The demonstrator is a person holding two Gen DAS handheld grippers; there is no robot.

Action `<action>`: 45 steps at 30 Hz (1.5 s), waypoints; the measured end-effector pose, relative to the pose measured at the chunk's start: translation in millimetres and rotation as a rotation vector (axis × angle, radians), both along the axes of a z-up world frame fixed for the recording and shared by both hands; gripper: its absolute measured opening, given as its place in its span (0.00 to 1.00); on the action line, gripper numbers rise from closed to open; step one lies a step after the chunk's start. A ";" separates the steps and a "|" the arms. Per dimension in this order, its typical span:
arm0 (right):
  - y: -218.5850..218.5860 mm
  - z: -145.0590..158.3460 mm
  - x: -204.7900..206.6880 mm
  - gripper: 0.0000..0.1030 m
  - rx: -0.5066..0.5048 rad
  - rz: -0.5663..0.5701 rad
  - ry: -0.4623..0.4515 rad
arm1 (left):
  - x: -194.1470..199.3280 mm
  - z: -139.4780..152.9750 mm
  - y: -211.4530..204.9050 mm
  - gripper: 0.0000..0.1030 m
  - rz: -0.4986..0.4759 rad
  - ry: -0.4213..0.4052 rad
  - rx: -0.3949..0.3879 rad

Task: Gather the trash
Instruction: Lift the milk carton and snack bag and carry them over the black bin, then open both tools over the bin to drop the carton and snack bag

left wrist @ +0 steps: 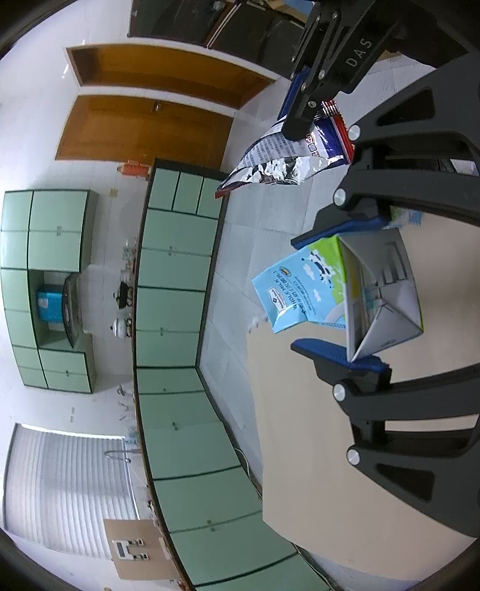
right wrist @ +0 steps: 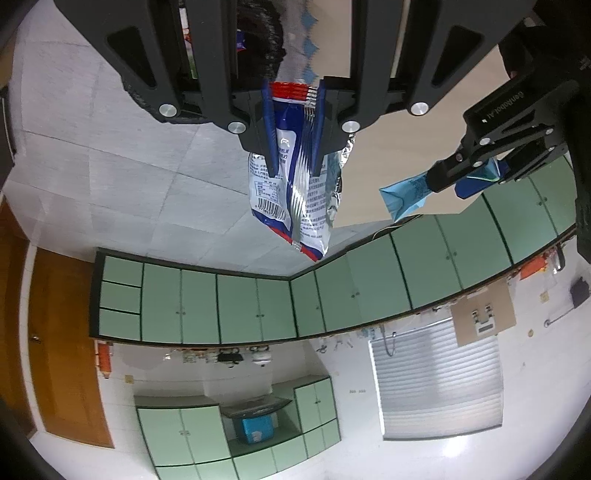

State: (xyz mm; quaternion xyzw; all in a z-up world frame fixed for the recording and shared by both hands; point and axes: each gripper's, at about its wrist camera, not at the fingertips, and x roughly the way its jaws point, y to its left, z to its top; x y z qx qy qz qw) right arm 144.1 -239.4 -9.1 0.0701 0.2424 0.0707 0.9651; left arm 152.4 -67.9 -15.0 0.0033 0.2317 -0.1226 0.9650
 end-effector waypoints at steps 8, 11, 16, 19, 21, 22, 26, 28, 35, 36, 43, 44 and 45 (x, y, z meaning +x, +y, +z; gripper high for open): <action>-34.6 -1.8 -20.7 0.17 0.003 -0.074 -0.007 | -6.0 -0.2 -43.8 0.46 -0.072 -0.013 0.006; -49.8 -4.4 -28.1 0.17 0.000 -0.106 -0.008 | -9.4 -4.1 -60.2 0.46 -0.099 -0.015 0.009; -73.7 -9.3 -34.6 0.17 -0.010 -0.159 -0.002 | -10.0 -15.7 -90.0 0.46 -0.143 -0.004 0.007; -85.2 -17.5 -34.7 0.17 -0.024 -0.192 0.015 | -6.3 -26.6 -104.6 0.46 -0.165 0.015 0.007; -93.1 -25.0 -31.4 0.17 -0.025 -0.210 0.036 | -2.1 -38.0 -116.8 0.46 -0.182 0.035 0.005; -98.7 -30.9 -29.3 0.17 -0.022 -0.221 0.050 | 1.9 -41.4 -119.6 0.46 -0.188 0.043 0.006; -115.0 -50.9 -24.9 0.17 -0.012 -0.255 0.092 | 11.2 -59.7 -138.0 0.46 -0.212 0.070 0.026; -120.4 -60.6 -23.5 0.17 -0.008 -0.269 0.108 | 14.5 -68.7 -146.5 0.46 -0.222 0.076 0.035; -137.5 -84.2 -10.7 0.17 -0.018 -0.281 0.141 | 28.2 -89.0 -165.9 0.46 -0.235 0.093 0.051; -139.4 -86.0 -6.3 0.17 -0.020 -0.281 0.149 | 32.5 -92.5 -168.7 0.46 -0.236 0.102 0.053; -151.9 -103.9 12.1 0.17 -0.009 -0.275 0.200 | 52.8 -105.1 -175.3 0.48 -0.235 0.176 0.048; -152.0 -105.7 14.1 0.17 -0.010 -0.273 0.205 | 53.4 -105.4 -174.3 0.48 -0.234 0.177 0.049; -153.6 -108.2 17.1 0.17 -0.012 -0.271 0.212 | 55.0 -106.6 -174.3 0.48 -0.234 0.180 0.051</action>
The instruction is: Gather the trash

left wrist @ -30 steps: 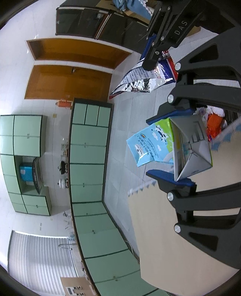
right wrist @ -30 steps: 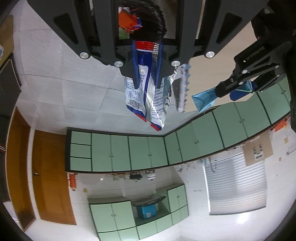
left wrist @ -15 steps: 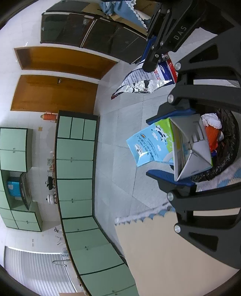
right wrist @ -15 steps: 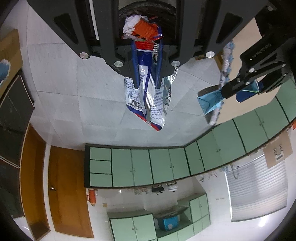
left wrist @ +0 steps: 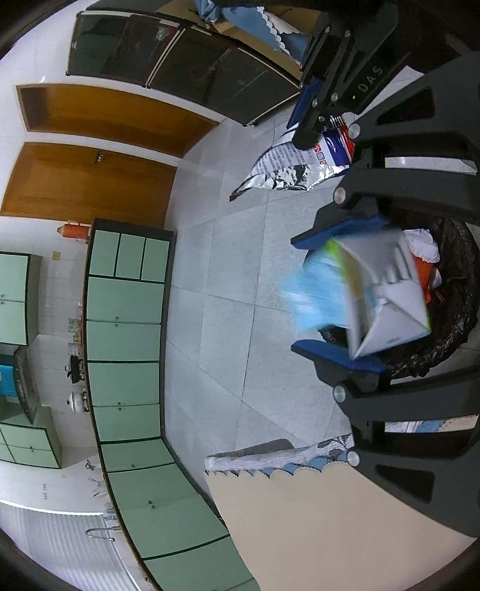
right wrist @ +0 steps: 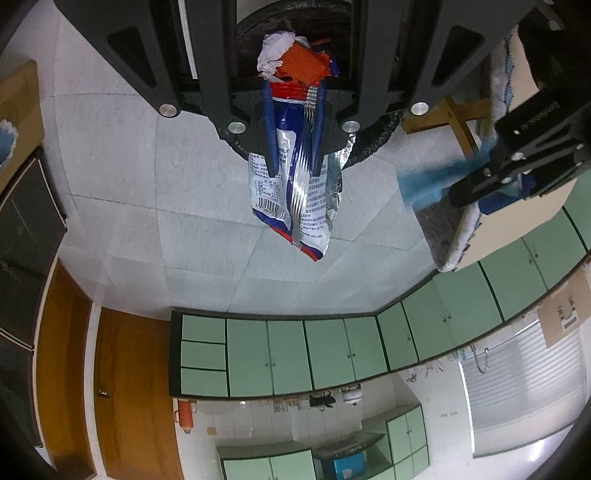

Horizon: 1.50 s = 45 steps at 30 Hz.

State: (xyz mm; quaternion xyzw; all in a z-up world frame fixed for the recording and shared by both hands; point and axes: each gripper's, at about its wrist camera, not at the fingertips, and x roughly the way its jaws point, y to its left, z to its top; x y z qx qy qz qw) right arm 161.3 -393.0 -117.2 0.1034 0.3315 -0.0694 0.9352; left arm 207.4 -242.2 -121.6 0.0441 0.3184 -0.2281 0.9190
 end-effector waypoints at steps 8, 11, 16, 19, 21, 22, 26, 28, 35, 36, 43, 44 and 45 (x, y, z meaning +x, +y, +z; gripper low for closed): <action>-7.8 -26.9 21.6 0.20 0.024 0.015 0.062 | 15.6 -1.0 -6.1 0.55 0.018 0.016 0.016; -5.9 -34.1 25.8 0.39 0.019 0.024 0.094 | 16.2 -1.6 -3.5 0.56 0.027 0.024 0.015; -0.8 -34.8 20.5 0.54 0.002 0.027 0.102 | 11.6 7.7 2.6 0.59 0.041 0.004 0.009; 1.1 -28.1 14.3 0.67 -0.006 0.012 0.088 | 8.1 13.6 7.1 0.61 0.047 -0.004 0.001; 3.1 -21.7 10.1 0.76 -0.006 0.004 0.077 | 4.5 18.7 10.4 0.64 0.049 -0.016 -0.002; 2.7 -19.5 8.3 0.82 -0.003 0.003 0.073 | 3.0 19.7 11.7 0.65 0.049 -0.020 -0.004; 5.4 -4.5 -1.5 0.91 0.007 0.011 0.046 | -7.3 33.0 20.1 0.74 0.048 -0.045 -0.023; 7.1 3.6 -6.8 0.93 0.010 0.013 0.034 | -13.1 39.1 26.9 0.77 0.053 -0.057 -0.032; 15.0 33.0 -26.9 0.94 0.044 0.033 -0.005 | -39.5 60.0 46.7 0.83 0.060 -0.093 -0.043; 17.4 37.7 -29.1 0.94 0.042 0.039 -0.007 | -44.0 63.1 49.9 0.83 0.064 -0.098 -0.045; 38.2 71.8 -57.9 0.94 0.020 0.082 -0.053 | -73.8 81.5 72.6 0.86 0.099 -0.138 -0.038; 40.4 75.5 -62.0 0.94 0.020 0.085 -0.058 | -76.4 83.2 75.6 0.86 0.105 -0.139 -0.040; 42.1 79.2 -66.1 0.94 0.021 0.088 -0.064 | -80.4 85.5 79.7 0.86 0.113 -0.139 -0.044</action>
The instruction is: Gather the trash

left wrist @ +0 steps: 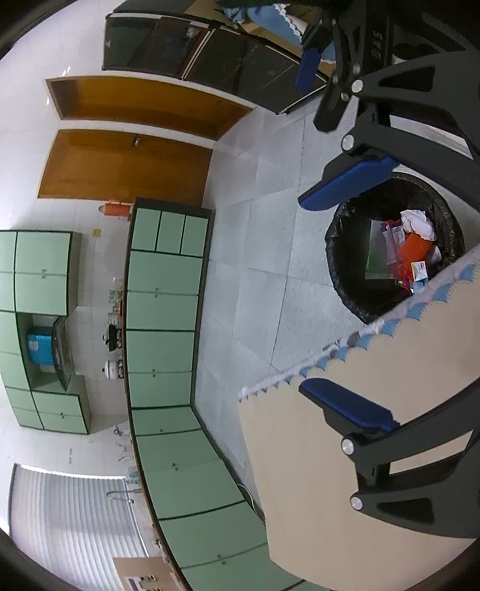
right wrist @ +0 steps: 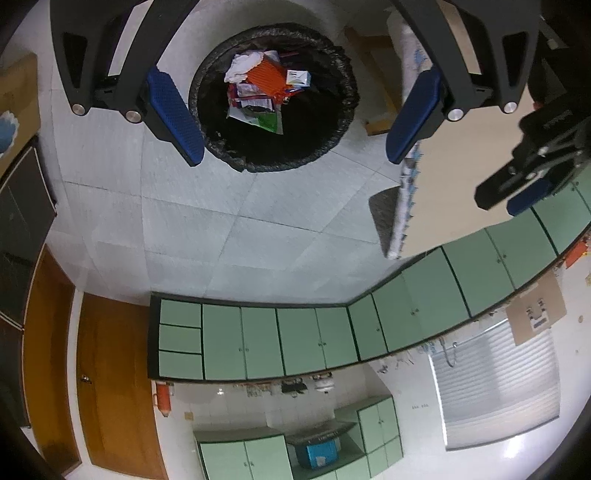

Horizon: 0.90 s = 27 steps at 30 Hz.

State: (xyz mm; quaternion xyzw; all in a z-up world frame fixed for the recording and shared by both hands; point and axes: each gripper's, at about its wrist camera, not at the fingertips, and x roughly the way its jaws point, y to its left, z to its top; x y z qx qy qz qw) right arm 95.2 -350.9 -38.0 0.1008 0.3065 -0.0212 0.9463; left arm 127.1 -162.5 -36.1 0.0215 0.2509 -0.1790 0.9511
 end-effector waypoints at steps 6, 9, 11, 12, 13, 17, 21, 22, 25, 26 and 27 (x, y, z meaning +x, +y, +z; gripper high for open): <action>9.8 19.4 -25.4 0.94 0.027 0.018 -0.022 | -24.3 11.6 16.4 0.87 0.021 -0.021 -0.001; 16.2 29.8 -37.9 0.94 0.016 0.030 -0.040 | -36.6 17.0 22.8 0.88 0.018 -0.035 0.010; 20.0 34.1 -44.3 0.94 0.007 0.037 -0.051 | -44.2 20.2 26.3 0.89 0.017 -0.041 0.009; 22.3 35.7 -47.5 0.94 0.004 0.041 -0.056 | -48.3 21.9 28.0 0.89 0.016 -0.044 0.009; 24.4 38.0 -51.3 0.94 0.001 0.046 -0.061 | -52.4 23.6 29.6 0.89 0.017 -0.048 0.008; 32.9 43.5 -64.8 0.94 -0.005 0.063 -0.081 | -65.8 28.6 37.0 0.89 0.016 -0.060 0.008; 40.1 48.4 -74.0 0.94 -0.017 0.077 -0.100 | -79.0 32.4 42.1 0.89 0.014 -0.081 0.014; 42.1 49.7 -76.3 0.94 -0.022 0.080 -0.105 | -81.2 34.0 43.3 0.89 0.013 -0.084 0.014; 47.4 52.4 -81.2 0.94 -0.030 0.089 -0.116 | -87.0 36.7 47.0 0.89 0.019 -0.090 0.010; 48.3 52.9 -82.4 0.94 -0.032 0.091 -0.119 | -89.0 36.9 48.8 0.89 0.021 -0.091 0.009; 49.8 53.2 -83.8 0.94 -0.034 0.094 -0.123 | -90.8 38.0 50.4 0.89 0.023 -0.092 0.007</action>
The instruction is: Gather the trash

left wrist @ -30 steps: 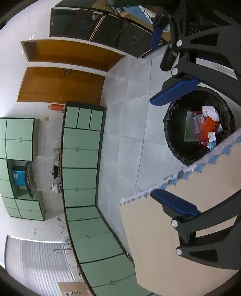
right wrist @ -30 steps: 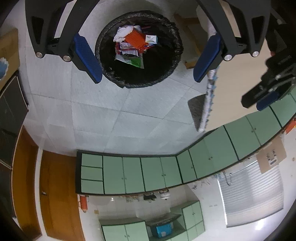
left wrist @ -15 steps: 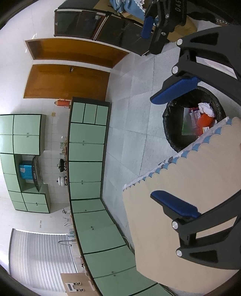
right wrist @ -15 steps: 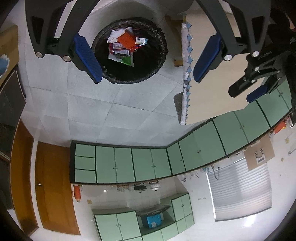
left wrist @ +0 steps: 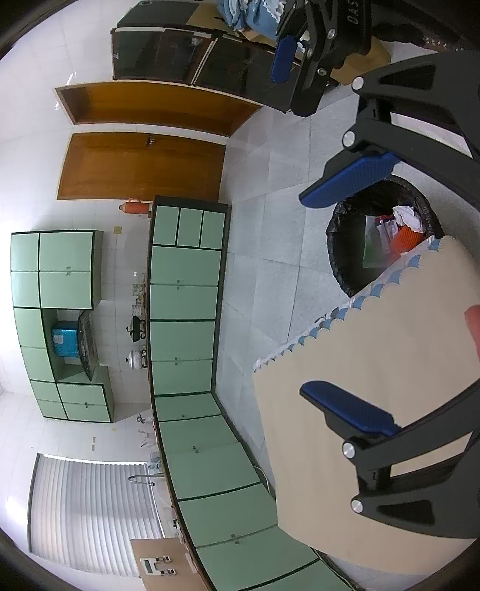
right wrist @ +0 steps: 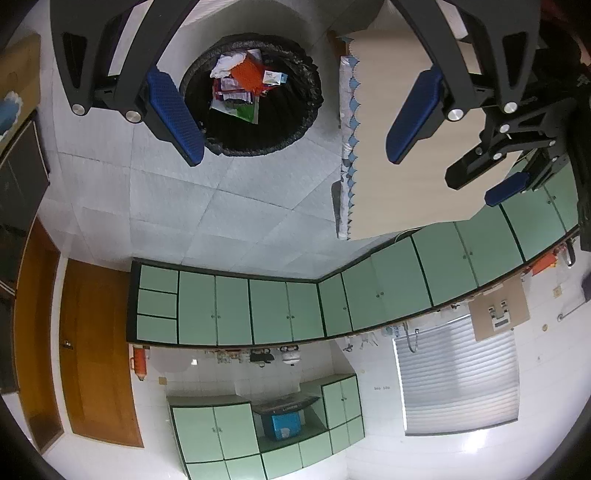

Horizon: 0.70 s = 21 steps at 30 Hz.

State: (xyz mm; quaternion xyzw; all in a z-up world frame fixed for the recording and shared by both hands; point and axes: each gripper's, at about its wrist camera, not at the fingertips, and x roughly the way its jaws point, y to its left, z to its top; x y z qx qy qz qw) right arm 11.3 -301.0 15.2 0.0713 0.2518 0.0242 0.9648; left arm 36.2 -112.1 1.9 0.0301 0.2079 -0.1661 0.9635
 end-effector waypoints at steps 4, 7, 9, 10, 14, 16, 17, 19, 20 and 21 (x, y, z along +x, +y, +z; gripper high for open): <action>4.9 3.3 -2.8 0.94 -0.007 0.013 -0.010 | -2.9 5.4 4.5 0.89 0.005 -0.015 0.000; 9.8 5.1 -4.1 0.94 -0.011 0.022 -0.018 | -8.5 8.1 5.7 0.89 0.007 -0.025 0.000; 11.8 6.2 -5.1 0.94 -0.016 0.025 -0.023 | -8.9 10.0 8.1 0.89 0.009 -0.028 -0.004; 12.4 6.6 -5.0 0.94 -0.018 0.026 -0.023 | -9.2 10.4 9.3 0.89 0.010 -0.029 -0.005; 14.1 7.9 -5.8 0.94 -0.026 0.032 -0.030 | -10.9 11.1 11.9 0.90 0.014 -0.033 -0.009; 16.1 7.9 -5.9 0.94 -0.030 0.036 -0.030 | -11.1 10.8 13.2 0.90 0.017 -0.034 -0.008; 16.6 8.3 -5.8 0.94 -0.031 0.038 -0.029 | -13.0 10.1 13.7 0.90 0.018 -0.035 -0.007; 18.1 8.7 -5.6 0.94 -0.035 0.041 -0.029 | -13.9 9.4 15.4 0.90 0.021 -0.035 -0.008; 19.1 8.9 -5.7 0.94 -0.037 0.042 -0.029 | -13.9 9.2 16.2 0.90 0.023 -0.035 -0.009; 19.8 9.0 -5.7 0.94 -0.039 0.044 -0.029 | -14.9 9.2 17.6 0.90 0.023 -0.034 -0.011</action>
